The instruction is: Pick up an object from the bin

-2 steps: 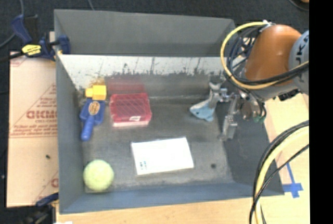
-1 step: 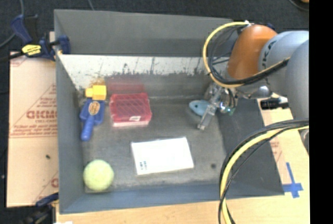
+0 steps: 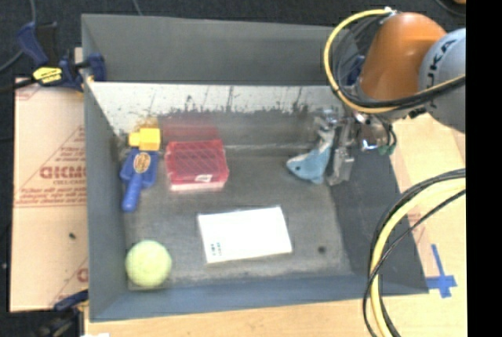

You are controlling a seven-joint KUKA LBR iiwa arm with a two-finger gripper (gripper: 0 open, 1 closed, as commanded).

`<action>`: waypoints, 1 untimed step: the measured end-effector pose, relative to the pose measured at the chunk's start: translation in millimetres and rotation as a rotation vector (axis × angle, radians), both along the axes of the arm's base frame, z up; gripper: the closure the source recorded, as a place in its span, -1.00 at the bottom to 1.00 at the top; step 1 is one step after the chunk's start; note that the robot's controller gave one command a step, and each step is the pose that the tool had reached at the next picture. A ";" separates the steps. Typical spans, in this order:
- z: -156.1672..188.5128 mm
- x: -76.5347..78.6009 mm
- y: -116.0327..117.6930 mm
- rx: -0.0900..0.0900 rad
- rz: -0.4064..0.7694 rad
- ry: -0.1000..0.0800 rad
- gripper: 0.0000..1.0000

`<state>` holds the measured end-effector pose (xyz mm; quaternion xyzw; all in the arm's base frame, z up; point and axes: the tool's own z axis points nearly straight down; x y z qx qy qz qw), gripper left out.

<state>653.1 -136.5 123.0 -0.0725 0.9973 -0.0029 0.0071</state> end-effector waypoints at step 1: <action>-52.6 -10.5 12.6 0.008 -0.580 0.007 -1.00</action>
Offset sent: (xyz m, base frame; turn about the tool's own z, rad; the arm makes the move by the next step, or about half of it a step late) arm 0.0016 -0.0110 -0.0530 0.2934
